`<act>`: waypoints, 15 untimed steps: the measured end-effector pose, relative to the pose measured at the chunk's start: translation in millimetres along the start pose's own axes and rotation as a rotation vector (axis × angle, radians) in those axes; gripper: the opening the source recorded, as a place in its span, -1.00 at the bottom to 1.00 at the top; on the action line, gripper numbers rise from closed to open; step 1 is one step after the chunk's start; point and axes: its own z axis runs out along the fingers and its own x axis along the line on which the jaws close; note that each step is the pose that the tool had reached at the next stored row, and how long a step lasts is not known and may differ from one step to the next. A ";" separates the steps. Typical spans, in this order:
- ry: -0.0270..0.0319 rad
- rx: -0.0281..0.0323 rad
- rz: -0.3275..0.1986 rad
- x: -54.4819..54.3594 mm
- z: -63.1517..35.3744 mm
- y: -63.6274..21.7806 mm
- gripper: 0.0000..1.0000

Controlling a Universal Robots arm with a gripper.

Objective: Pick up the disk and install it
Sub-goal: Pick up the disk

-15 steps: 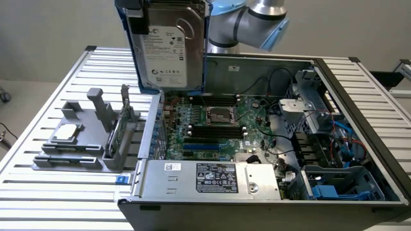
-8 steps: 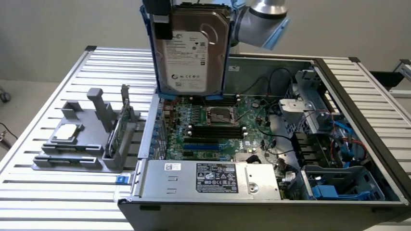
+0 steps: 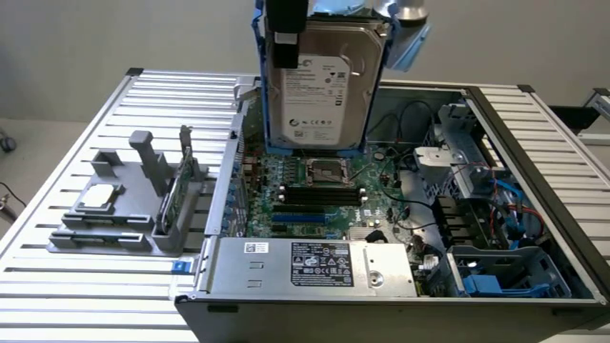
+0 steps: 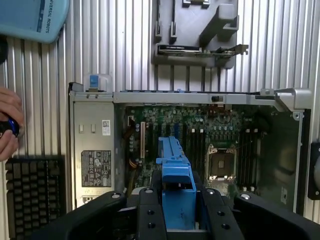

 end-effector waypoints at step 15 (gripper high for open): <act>0.0001 -0.0001 0.000 20.9 1.2 -68.0 -0.35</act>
